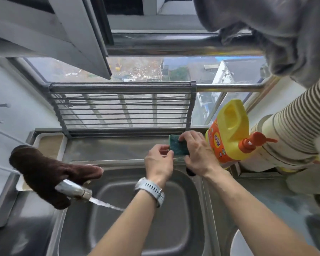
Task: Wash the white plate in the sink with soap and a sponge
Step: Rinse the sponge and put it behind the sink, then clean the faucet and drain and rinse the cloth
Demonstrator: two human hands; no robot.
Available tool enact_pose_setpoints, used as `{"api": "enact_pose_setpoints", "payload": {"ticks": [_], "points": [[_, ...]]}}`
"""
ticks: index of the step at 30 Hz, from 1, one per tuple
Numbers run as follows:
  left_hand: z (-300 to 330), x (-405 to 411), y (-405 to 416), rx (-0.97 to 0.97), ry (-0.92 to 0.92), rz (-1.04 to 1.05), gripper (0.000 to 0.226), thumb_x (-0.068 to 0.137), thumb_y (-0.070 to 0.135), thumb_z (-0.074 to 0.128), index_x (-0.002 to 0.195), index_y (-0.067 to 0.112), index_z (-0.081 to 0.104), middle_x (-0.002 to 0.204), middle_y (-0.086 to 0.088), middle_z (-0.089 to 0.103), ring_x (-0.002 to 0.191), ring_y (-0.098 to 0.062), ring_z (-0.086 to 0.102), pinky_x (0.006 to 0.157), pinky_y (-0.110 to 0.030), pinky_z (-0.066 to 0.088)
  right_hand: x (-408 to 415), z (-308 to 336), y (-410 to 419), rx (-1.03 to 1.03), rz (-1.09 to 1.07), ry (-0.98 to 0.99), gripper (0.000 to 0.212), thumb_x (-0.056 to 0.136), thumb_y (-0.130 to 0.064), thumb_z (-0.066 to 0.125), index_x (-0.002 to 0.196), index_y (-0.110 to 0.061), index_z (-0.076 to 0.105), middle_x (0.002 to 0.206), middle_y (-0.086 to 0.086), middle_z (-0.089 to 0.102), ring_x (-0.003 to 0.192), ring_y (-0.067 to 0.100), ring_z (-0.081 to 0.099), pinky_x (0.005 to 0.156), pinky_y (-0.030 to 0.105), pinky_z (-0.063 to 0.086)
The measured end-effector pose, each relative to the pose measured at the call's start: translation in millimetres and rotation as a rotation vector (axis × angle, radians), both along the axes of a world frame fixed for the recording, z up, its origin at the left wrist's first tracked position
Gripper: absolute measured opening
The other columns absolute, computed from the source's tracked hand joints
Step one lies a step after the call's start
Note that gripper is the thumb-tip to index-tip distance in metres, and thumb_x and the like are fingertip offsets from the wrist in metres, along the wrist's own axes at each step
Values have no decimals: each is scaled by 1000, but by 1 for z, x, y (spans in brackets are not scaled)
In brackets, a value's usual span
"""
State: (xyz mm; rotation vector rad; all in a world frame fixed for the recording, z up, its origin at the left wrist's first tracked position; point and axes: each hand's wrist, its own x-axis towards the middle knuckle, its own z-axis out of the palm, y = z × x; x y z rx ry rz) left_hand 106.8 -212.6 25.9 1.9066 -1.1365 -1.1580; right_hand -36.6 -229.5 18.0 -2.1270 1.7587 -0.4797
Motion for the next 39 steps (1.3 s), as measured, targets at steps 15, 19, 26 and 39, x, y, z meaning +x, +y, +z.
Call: {"api": "enact_pose_setpoints", "payload": {"ticks": [15, 19, 26, 39], "points": [[-8, 9, 22, -22, -60, -26, 18, 91, 26, 68, 107, 20, 71, 97, 5, 74, 92, -12, 70, 90, -27, 54, 11, 1, 29, -5, -67, -85, 53, 78, 4, 64, 126, -16, 59, 136, 5, 59, 131, 22, 50, 112, 30, 38], [10, 39, 88, 21, 35, -4, 20, 90, 28, 69, 108, 21, 72, 96, 8, 75, 91, -5, 70, 87, -22, 55, 35, 20, 106, 135, -189, -348, 35, 81, -7, 71, 112, -21, 64, 108, -8, 66, 99, 6, 62, 91, 23, 48], [-56, 107, 202, 473, 144, 266, 9, 89, 20, 65, 85, 14, 72, 68, 3, 73, 60, -16, 68, 64, -29, 57, 100, -70, 211, 986, -594, -502, 8, 89, -17, 70, 93, -11, 75, 81, 1, 73, 82, 24, 70, 81, 37, 58], [50, 190, 156, 120, 724, 802, 33, 100, 38, 54, 109, 7, 62, 108, -18, 70, 102, -32, 69, 93, -42, 56, 184, 75, 82, 806, -382, -993, 38, 102, -36, 51, 104, -5, 73, 97, 12, 78, 90, 24, 72, 84, 35, 54]]}}
